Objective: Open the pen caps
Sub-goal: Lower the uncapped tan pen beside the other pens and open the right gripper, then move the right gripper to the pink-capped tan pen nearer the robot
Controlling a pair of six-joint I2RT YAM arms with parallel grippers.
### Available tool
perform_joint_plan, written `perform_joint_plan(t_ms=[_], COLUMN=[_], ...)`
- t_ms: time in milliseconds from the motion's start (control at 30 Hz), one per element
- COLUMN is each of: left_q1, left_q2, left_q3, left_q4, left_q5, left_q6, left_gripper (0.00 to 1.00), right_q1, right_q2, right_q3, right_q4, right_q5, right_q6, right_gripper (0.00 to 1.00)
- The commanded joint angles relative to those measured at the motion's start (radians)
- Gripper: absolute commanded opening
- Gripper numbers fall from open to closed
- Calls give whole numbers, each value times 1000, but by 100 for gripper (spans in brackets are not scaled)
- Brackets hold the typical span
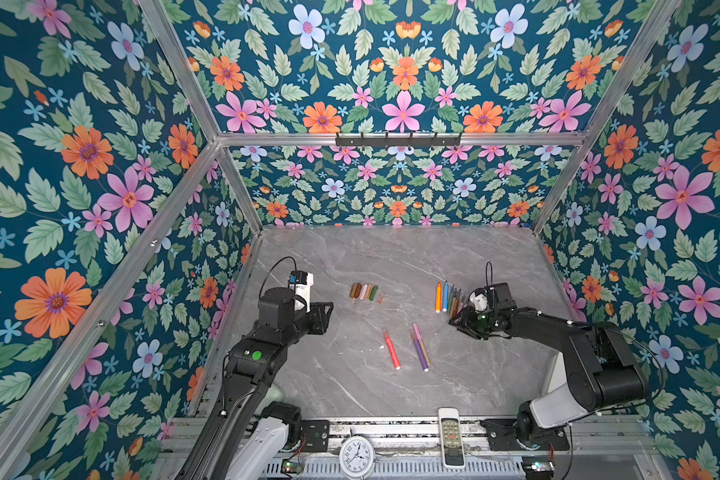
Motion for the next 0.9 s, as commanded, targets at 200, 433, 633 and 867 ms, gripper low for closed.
perform_joint_plan(t_ms=[200,433,633,867], left_q1=[0,-1,-1,0], left_q2=[0,-2,-4,-7], left_q3=[0,0,0,0], left_q4=[20,20,20,20], left_q5=[1,1,1,1], left_q6=[-3,-4,-3,-3], left_gripper=[40,40,41,41], right_q1=[1,0,0,-2], right_q2=[19,23,-81,-281], right_q3=[19,36,-18,46], right_q4=[-57,-69,63,-83], right_q5=[63,59,-113,-85], right_q6=[-27,-35,4,-6], right_gripper=[43,43,46,47])
